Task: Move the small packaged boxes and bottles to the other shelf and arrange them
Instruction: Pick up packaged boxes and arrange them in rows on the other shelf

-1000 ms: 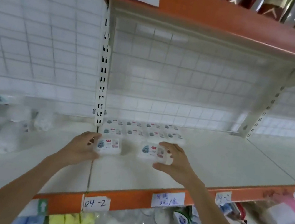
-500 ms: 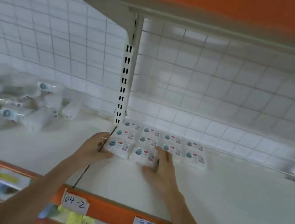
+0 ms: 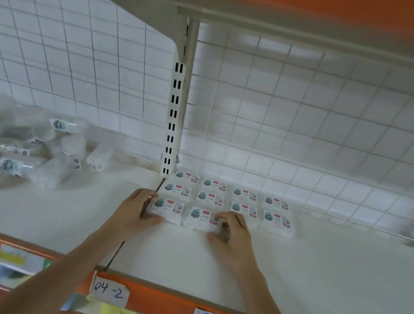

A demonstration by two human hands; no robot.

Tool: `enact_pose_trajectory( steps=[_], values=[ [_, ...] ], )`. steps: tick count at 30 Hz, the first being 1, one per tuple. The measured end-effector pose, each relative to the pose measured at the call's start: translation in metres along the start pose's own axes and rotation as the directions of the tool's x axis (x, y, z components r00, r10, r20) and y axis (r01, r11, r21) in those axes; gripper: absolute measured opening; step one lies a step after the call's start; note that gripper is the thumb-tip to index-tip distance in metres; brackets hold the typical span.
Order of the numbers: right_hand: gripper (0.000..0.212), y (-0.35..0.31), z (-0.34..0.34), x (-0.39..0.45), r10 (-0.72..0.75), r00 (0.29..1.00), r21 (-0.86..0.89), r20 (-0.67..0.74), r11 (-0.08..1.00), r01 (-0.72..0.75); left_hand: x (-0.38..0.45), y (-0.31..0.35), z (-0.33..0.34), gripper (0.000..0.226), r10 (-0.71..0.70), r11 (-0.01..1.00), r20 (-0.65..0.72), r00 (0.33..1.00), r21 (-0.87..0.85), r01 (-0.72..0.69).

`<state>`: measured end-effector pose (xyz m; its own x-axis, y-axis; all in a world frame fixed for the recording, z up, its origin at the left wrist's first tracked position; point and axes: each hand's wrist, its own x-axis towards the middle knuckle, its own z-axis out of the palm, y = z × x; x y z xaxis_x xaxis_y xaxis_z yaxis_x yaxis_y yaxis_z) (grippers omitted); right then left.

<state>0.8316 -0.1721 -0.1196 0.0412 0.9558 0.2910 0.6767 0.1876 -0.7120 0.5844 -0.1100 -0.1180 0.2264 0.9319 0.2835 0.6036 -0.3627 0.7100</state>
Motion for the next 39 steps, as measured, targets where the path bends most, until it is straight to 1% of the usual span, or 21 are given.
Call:
enact_pose_trajectory(
  steps=[2, 5, 8, 10, 12, 14, 16, 18, 19, 20, 22, 24, 26, 27, 29, 31, 33, 34, 36, 39],
  values=[
    [0.035, 0.002, 0.001, 0.0, -0.011, 1.0, -0.008, -0.006, 1.0, 0.011, 0.001, -0.002, 0.001, 0.065, 0.009, 1.0, 0.006, 1.0, -0.008, -0.009],
    [0.035, 0.002, 0.002, -0.001, -0.014, 1.0, -0.032, -0.007, 0.999, 0.014, 0.002, -0.002, 0.001, 0.057, 0.016, 1.0, 0.007, 1.0, -0.01, -0.016],
    [0.037, -0.001, 0.003, -0.002, -0.008, 1.0, -0.06, -0.018, 0.998, 0.006, 0.004, -0.005, 0.0, 0.065, 0.008, 1.0, 0.019, 1.0, -0.03, -0.007],
    [0.043, -0.003, 0.004, -0.002, 0.039, 0.999, -0.072, -0.012, 0.997, -0.039, 0.005, -0.008, 0.002, 0.069, 0.008, 0.999, 0.022, 1.0, -0.034, -0.007],
    [0.052, -0.006, 0.003, -0.002, 0.091, 0.996, -0.074, 0.001, 0.993, -0.091, 0.004, -0.008, 0.003, 0.066, 0.018, 0.999, 0.02, 1.0, -0.037, -0.018],
    [0.06, -0.01, 0.003, -0.005, 0.12, 0.993, -0.077, 0.006, 0.99, -0.12, 0.002, -0.007, 0.001, 0.067, 0.05, 0.998, 0.034, 0.998, -0.035, -0.049],
    [0.066, -0.017, 0.001, -0.011, 0.142, 0.99, -0.102, 0.007, 0.985, -0.141, -0.004, -0.003, -0.004, 0.075, 0.071, 0.996, 0.056, 0.996, -0.062, -0.068],
    [0.073, -0.025, -0.004, -0.017, 0.177, 0.984, -0.145, 0.012, 0.974, -0.173, -0.01, 0.004, -0.012, 0.082, 0.045, 0.995, 0.07, 0.997, -0.096, -0.038],
    [0.073, -0.029, -0.008, -0.022, 0.194, 0.981, -0.184, 0.018, 0.965, -0.187, -0.013, 0.006, -0.016, 0.084, 0.04, 0.995, 0.071, 0.997, -0.094, -0.033],
    [0.069, -0.034, -0.013, -0.027, 0.195, 0.981, -0.242, 0.019, 0.952, -0.185, -0.016, 0.007, -0.021, 0.08, 0.038, 0.997, 0.074, 0.997, -0.065, -0.033],
    [0.057, -0.043, -0.025, -0.042, 0.161, 0.987, -0.382, 0.008, 0.913, -0.145, -0.024, 0.006, -0.035, 0.053, 0.074, 0.996, 0.064, 0.995, 0.047, -0.077],
    [0.051, -0.053, -0.038, -0.06, 0.108, 0.994, -0.483, -0.003, 0.87, -0.096, -0.035, 0.002, -0.051, 0.032, 0.169, 0.969, 0.054, 0.984, 0.173, -0.175],
    [0.047, -0.063, -0.048, -0.081, 0.057, 0.998, -0.555, -0.009, 0.83, -0.053, -0.05, 0.002, -0.067, 0.023, 0.272, 0.916, 0.037, 0.962, 0.296, -0.27],
    [0.044, -0.067, -0.052, -0.093, 0.042, 0.999, -0.579, -0.009, 0.814, -0.039, -0.059, 0.004, -0.074, 0.021, 0.313, 0.888, 0.033, 0.949, 0.343, -0.305],
    [0.042, -0.076, -0.056, -0.116, 0.03, 1.0, -0.604, -0.005, 0.797, -0.027, -0.08, 0.011, -0.084, 0.022, 0.347, 0.851, 0.038, 0.937, 0.407, -0.332],
    [0.039, -0.083, -0.057, -0.137, 0.018, 1.0, -0.606, 0.0, 0.795, -0.014, -0.099, 0.018, -0.092, 0.025, 0.359, 0.837, 0.035, 0.933, 0.431, -0.338],
    [0.037, -0.091, -0.054, -0.16, -0.008, 1.0, -0.6, 0.012, 0.8, 0.014, -0.124, 0.021, -0.097, 0.03, 0.407, 0.804, 0.025, 0.913, 0.465, -0.371],
    [0.037, -0.094, -0.052, -0.171, -0.019, 0.999, -0.593, 0.025, 0.805, 0.031, -0.14, 0.021, -0.099, 0.029, 0.424, 0.79, 0.023, 0.906, 0.479, -0.382],
    [0.038, -0.1, -0.043, -0.194, -0.04, 0.997, -0.585, 0.06, 0.808, 0.068, -0.176, 0.019, -0.105, 0.021, 0.401, 0.79, 0.03, 0.916, 0.495, -0.362],
    [0.042, -0.112, -0.024, -0.223, -0.062, 0.991, -0.523, 0.117, 0.844, 0.115, -0.229, 0.004, -0.113, 0.028, 0.31, 0.775, 0.051, 0.949, 0.565, -0.283]
  ],
)
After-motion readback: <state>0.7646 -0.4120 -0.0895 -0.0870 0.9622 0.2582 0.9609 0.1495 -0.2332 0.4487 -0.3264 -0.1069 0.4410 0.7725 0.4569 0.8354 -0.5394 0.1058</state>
